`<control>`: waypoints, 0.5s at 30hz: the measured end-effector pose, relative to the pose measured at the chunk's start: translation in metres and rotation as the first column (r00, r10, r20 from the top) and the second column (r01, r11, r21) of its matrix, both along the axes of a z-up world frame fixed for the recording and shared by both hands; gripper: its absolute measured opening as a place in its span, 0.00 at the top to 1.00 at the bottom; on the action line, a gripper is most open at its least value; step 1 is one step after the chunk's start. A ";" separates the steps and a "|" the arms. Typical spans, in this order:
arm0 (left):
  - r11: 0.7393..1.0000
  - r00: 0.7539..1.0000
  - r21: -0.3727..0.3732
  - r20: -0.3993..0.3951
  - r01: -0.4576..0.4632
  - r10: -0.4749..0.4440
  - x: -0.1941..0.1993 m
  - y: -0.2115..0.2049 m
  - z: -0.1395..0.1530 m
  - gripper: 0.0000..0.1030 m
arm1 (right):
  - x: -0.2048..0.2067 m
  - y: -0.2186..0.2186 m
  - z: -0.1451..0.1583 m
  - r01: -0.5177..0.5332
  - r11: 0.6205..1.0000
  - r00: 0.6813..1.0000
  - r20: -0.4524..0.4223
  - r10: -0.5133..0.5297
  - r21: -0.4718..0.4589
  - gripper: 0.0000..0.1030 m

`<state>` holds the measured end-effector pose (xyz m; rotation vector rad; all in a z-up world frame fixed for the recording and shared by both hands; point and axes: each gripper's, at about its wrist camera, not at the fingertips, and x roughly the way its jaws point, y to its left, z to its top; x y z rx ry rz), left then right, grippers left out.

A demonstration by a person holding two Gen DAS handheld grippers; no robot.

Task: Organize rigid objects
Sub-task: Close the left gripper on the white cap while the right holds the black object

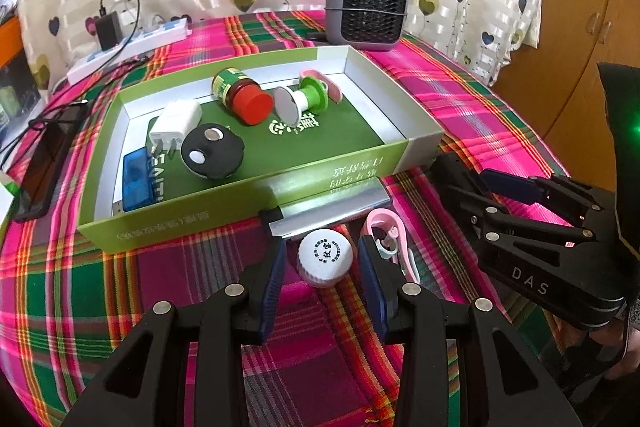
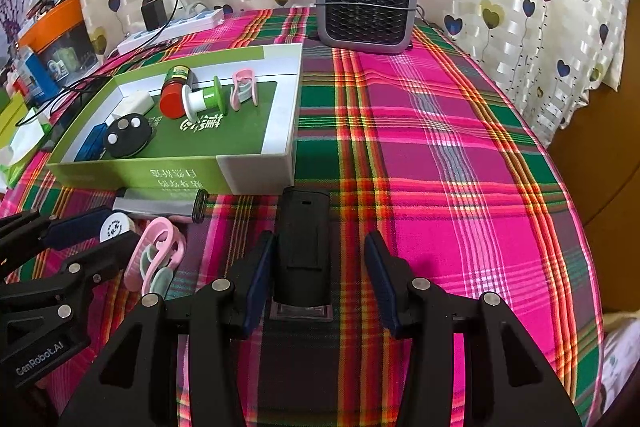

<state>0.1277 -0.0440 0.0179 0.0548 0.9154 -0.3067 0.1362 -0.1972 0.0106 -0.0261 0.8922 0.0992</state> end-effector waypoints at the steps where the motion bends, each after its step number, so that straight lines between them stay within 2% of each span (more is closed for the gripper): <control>1: 1.000 1.000 0.000 0.000 0.000 0.000 0.000 0.000 0.000 0.65 | 0.000 0.001 0.000 0.000 1.000 1.000 0.000 0.000 -0.002 0.55; 7: 1.000 1.000 -0.009 0.002 -0.015 0.015 0.000 0.004 0.001 0.73 | 0.000 0.000 0.000 0.000 1.000 1.000 0.000 0.000 0.000 0.55; 15: 1.000 1.000 -0.019 0.001 -0.016 0.016 -0.001 0.005 0.000 0.74 | 0.000 -0.001 0.000 -0.001 1.000 1.000 0.001 0.001 0.000 0.55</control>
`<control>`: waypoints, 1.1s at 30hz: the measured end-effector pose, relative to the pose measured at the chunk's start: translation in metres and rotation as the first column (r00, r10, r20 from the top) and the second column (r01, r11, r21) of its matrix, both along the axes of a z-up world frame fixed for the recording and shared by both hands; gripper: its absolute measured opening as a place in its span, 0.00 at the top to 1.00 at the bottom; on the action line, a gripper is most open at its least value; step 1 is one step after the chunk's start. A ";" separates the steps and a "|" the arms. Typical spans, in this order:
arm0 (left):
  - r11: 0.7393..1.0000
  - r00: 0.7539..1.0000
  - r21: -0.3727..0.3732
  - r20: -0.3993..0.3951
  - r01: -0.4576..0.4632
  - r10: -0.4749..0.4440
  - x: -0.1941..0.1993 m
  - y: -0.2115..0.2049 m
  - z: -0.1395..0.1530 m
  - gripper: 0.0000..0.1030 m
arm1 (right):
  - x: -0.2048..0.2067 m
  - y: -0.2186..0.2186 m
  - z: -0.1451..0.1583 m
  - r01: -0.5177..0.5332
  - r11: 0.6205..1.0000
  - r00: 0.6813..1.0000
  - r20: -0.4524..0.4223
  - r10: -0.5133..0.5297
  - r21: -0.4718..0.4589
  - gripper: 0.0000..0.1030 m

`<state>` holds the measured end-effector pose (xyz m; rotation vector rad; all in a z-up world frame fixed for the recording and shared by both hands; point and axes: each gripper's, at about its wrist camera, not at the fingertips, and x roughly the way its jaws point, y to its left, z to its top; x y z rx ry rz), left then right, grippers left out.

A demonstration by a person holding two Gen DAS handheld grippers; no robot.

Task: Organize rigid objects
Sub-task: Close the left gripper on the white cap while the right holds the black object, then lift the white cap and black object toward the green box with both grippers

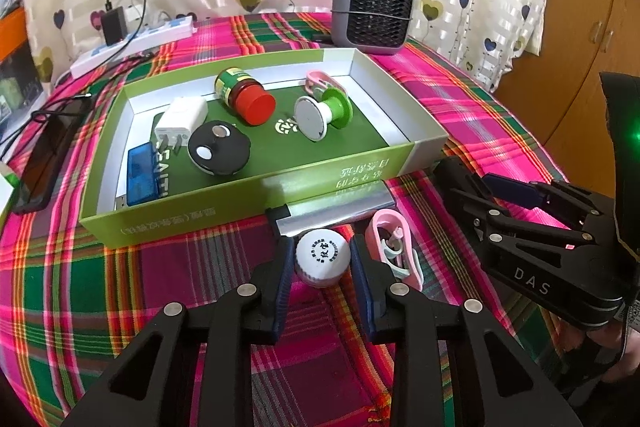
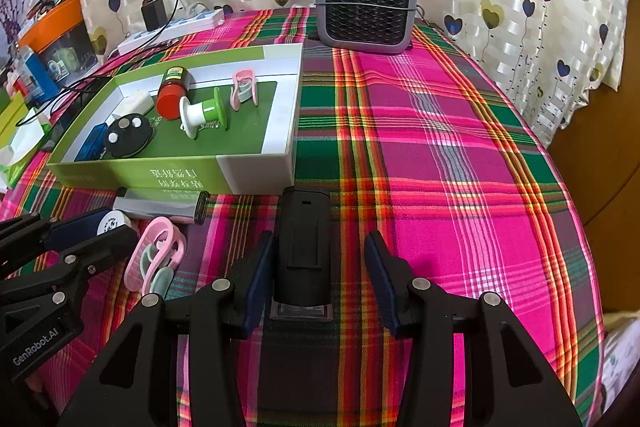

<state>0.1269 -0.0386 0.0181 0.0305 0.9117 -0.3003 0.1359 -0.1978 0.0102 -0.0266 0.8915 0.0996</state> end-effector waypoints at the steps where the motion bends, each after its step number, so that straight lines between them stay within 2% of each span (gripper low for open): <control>1: 1.000 1.000 -0.002 0.000 0.002 -0.002 0.000 0.000 0.000 0.74 | 0.000 0.000 0.000 0.000 1.000 1.000 0.000 0.000 0.001 0.55; 4: 1.000 1.000 -0.004 0.000 0.003 -0.003 -0.001 0.000 0.000 0.74 | 0.000 0.000 0.000 -0.001 1.000 1.000 0.000 0.001 0.001 0.56; 6: 1.000 1.000 -0.003 0.002 0.001 -0.001 -0.001 0.000 0.001 0.74 | -0.001 0.001 0.001 -0.005 1.000 1.000 0.003 0.005 0.003 0.64; 11: 1.000 1.000 -0.004 0.001 0.003 -0.003 -0.001 0.000 0.001 0.74 | -0.001 0.002 0.001 -0.012 1.000 1.000 0.006 0.012 0.006 0.72; 33: 1.000 1.000 -0.016 0.025 0.003 -0.003 -0.006 0.001 0.011 0.74 | -0.004 0.004 0.003 -0.026 1.000 1.000 0.011 0.026 0.015 0.72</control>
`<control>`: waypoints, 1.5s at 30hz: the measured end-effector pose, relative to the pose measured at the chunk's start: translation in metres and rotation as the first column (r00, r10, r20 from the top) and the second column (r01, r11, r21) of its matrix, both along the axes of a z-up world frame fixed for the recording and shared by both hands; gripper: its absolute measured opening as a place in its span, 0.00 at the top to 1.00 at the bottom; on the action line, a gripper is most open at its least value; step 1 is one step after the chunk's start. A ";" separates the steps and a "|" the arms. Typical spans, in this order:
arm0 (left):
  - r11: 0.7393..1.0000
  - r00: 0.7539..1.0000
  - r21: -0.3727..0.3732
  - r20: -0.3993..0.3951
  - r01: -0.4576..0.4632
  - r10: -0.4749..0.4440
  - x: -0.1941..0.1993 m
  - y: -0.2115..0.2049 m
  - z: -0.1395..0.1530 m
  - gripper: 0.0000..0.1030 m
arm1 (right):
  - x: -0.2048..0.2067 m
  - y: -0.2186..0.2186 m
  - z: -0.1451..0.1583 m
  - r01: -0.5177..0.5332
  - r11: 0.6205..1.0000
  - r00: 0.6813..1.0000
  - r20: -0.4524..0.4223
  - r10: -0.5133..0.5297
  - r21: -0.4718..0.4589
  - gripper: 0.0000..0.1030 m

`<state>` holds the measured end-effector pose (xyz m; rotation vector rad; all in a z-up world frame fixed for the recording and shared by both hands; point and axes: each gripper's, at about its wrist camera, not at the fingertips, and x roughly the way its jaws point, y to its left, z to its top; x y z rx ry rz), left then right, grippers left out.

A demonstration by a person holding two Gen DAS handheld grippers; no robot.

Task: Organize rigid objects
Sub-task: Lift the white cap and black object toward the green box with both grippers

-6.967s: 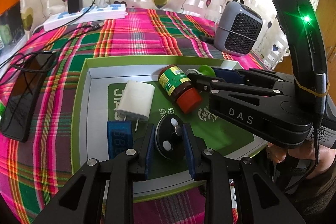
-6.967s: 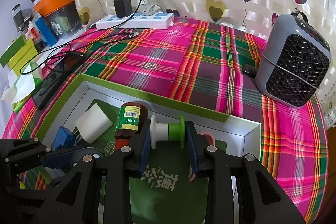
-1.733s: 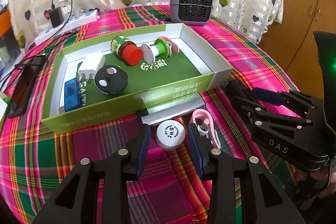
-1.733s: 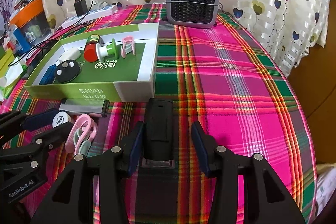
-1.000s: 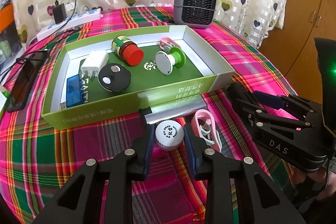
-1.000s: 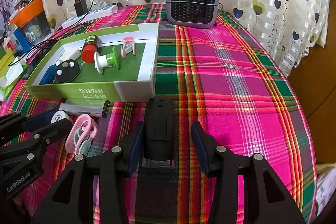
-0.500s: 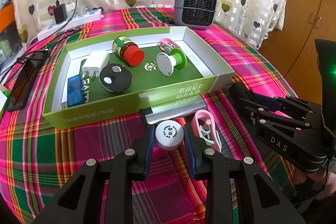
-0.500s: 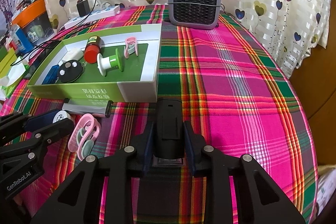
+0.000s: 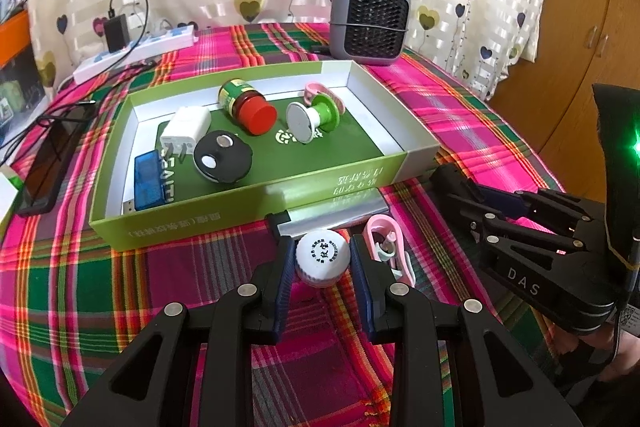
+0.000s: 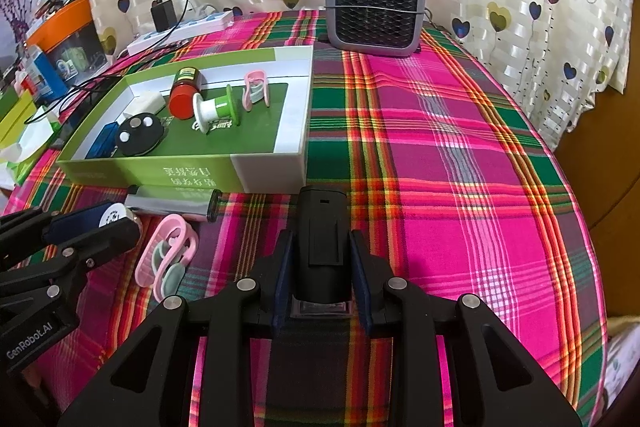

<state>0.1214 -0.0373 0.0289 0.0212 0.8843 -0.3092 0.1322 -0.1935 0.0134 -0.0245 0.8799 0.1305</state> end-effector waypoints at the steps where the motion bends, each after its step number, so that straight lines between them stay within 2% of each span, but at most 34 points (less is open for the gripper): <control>1: 1.000 1.000 -0.002 0.000 0.000 0.000 0.000 0.000 0.000 0.74 | -0.001 0.001 0.001 -0.001 1.000 1.000 0.004 0.001 0.000 0.72; 24: 0.998 0.999 -0.062 0.040 -0.014 0.016 -0.003 0.017 0.022 0.74 | -0.008 0.005 0.020 -0.040 0.998 0.998 0.056 0.038 0.050 0.72; 34: 0.997 0.998 -0.067 0.051 -0.035 0.038 0.014 0.029 0.034 0.74 | 0.004 0.007 0.034 -0.062 0.996 0.996 0.075 0.057 0.067 0.72; 45: 0.993 0.996 -0.090 0.042 -0.075 0.079 0.040 0.048 0.038 0.74 | 0.029 0.015 0.036 -0.092 0.993 0.995 0.057 0.088 0.074 0.72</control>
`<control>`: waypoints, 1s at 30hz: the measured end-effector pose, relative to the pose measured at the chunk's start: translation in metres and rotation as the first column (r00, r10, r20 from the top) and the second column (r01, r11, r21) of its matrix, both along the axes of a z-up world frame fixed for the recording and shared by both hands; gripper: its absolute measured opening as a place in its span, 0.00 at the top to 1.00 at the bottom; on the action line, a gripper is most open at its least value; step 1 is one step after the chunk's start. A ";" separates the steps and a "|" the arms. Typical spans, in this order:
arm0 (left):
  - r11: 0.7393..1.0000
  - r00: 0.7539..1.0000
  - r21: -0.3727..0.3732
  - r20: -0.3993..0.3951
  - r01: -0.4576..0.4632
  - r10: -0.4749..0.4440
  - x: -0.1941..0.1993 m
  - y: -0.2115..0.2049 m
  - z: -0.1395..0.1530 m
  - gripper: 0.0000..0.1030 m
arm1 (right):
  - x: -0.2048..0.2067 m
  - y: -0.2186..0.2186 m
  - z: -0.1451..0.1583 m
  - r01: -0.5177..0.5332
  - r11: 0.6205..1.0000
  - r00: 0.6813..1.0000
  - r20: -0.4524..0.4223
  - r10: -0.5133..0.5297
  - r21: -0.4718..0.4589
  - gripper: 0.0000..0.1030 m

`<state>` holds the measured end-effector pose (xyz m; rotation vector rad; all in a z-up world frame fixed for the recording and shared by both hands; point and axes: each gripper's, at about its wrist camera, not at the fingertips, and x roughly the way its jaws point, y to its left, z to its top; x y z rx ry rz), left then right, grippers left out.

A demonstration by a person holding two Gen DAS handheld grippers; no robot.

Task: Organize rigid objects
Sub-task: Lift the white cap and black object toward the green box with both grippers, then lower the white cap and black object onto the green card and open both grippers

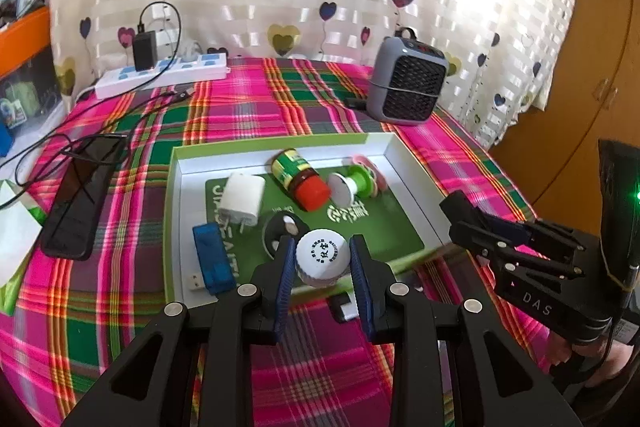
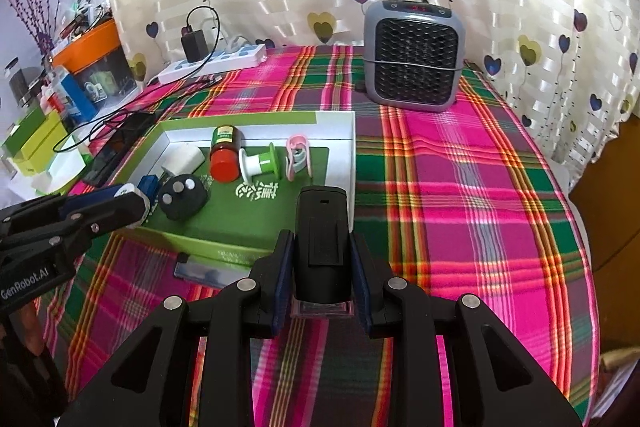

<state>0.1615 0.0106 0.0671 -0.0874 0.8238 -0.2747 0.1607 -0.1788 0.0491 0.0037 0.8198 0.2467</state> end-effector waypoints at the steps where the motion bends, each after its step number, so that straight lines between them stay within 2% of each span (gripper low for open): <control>1: 1.000 1.000 0.002 0.000 -0.008 0.008 0.003 0.002 0.000 0.74 | 0.001 0.000 0.000 -0.002 1.000 1.000 -0.002 0.002 -0.001 0.72; 17: 0.994 0.994 0.018 -0.023 -0.108 0.109 0.043 0.040 -0.009 0.74 | 0.033 0.019 -0.007 -0.056 0.998 0.998 -0.037 0.055 -0.029 0.72; 30: 0.990 0.990 0.039 -0.045 -0.134 0.136 0.070 0.050 -0.022 0.74 | 0.050 0.032 -0.016 -0.079 0.996 0.995 -0.062 0.076 -0.048 0.72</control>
